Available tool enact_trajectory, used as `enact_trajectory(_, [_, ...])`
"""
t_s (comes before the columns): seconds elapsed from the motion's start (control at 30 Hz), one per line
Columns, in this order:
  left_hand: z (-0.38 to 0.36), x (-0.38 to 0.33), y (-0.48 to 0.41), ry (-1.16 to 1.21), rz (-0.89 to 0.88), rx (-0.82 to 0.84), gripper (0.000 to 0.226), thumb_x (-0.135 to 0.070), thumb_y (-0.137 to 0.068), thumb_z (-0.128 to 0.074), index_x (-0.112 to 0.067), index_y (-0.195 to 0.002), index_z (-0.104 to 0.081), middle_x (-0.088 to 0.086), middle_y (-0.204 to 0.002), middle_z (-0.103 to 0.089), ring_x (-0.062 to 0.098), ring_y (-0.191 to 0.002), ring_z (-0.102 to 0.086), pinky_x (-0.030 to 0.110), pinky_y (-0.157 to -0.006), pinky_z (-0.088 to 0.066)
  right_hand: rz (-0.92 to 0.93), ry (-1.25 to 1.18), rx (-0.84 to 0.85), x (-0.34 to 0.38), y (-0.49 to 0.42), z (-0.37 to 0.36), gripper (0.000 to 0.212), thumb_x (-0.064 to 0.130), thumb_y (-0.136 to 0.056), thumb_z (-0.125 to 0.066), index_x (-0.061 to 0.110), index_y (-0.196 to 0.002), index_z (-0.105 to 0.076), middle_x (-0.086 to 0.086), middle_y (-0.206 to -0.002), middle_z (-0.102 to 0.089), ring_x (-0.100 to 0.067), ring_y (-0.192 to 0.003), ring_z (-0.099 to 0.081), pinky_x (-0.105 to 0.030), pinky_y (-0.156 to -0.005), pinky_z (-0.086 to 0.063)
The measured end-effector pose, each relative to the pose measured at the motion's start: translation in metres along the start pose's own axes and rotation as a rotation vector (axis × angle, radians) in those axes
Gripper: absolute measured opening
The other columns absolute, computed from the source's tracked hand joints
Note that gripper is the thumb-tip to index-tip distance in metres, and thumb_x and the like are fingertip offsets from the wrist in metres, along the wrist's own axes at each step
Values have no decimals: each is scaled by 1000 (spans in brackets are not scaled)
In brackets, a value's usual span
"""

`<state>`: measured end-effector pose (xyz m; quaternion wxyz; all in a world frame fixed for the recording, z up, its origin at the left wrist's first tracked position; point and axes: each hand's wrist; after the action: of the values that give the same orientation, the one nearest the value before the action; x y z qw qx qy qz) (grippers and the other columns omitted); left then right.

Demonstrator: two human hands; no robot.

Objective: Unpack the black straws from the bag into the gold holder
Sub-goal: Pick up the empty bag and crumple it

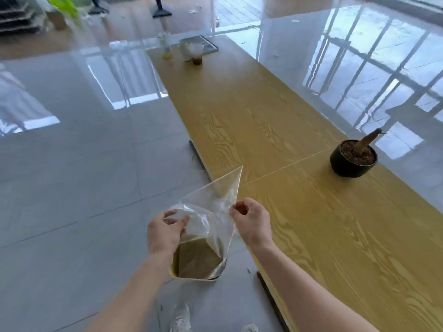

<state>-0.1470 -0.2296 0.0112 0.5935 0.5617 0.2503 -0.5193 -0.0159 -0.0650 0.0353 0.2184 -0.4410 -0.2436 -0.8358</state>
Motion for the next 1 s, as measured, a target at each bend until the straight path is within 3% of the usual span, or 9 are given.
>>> enact_trajectory(0.13, [31,45,-41,-89,48,-21,34,-15,-76,-86,-11,-104,-67,11,-73,-72,26,-63,-70,40,-68,-63,-13,94,71,-11,-1,-64,7,24,-90,-70,25,-84,-68,13,-77,-68,-6,-73,-63,-21,-64,-49])
enact_trajectory(0.23, [49,86,-78,-128,83,6,32,-16,-75,-87,-15,-101,-67,15,-81,-72,38,-79,-72,50,-81,-61,-65,176,92,-28,-6,-114,5,23,-90,-70,19,-88,-73,4,-82,-72,-15,-77,-66,-30,-70,-54])
enact_trajectory(0.4, [52,153,-135,-274,90,105,30,-25,-76,-86,-35,-84,-59,3,-83,-73,26,-79,-73,38,-74,-59,-141,217,103,-81,-24,-182,12,20,-90,-69,28,-81,-67,11,-77,-67,-7,-72,-60,-19,-57,-38])
enact_trajectory(0.53, [29,215,-174,-343,112,120,26,-26,-77,-83,-36,-77,-60,-8,-79,-71,15,-77,-69,24,-62,-49,-149,299,68,-141,-45,-225,21,20,-89,-72,29,-75,-59,11,-76,-68,1,-69,-56,-10,-55,-31])
enact_trajectory(0.63, [7,267,-201,-390,123,99,21,-26,-77,-82,-31,-78,-62,-11,-77,-69,13,-78,-67,28,-69,-50,-142,334,43,-191,-62,-257,22,17,-88,-74,29,-76,-60,14,-71,-63,2,-66,-53,-9,-56,-31])
enact_trajectory(0.73, [-13,317,-218,-434,157,103,14,-23,-79,-80,-28,-82,-67,-11,-78,-70,16,-82,-69,27,-74,-51,-187,359,59,-240,-75,-283,14,18,-88,-73,25,-78,-66,18,-68,-59,2,-66,-53,-14,-57,-37])
enact_trajectory(0.8, [-24,348,-225,-485,164,109,11,-22,-80,-78,-24,-89,-71,-7,-82,-73,19,-85,-69,25,-75,-48,-238,367,86,-270,-80,-299,8,20,-89,-72,22,-82,-69,8,-74,-66,-15,-72,-61,-29,-65,-50])
enact_trajectory(0.87, [-32,374,-231,-526,167,107,13,-20,-82,-76,-19,-94,-71,-2,-89,-75,23,-90,-69,26,-75,-46,-269,388,116,-297,-83,-312,9,20,-88,-72,22,-81,-68,1,-78,-68,-23,-79,-62,-38,-73,-53])
enact_trajectory(1.0, [-42,413,-242,-768,99,94,29,-20,-90,-64,-18,-118,-60,8,-104,-72,34,-98,-66,35,-76,-47,-330,405,165,-346,-83,-339,14,21,-90,-69,24,-77,-64,4,-73,-66,-20,-73,-63,-37,-69,-55])
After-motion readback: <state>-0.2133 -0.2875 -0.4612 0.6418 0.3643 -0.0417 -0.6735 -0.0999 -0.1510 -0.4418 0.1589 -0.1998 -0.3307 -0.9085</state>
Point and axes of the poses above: each hand's wrist, its own y-axis away from the middle knuckle, its own z-axis out of the back of the hand, x = y × z
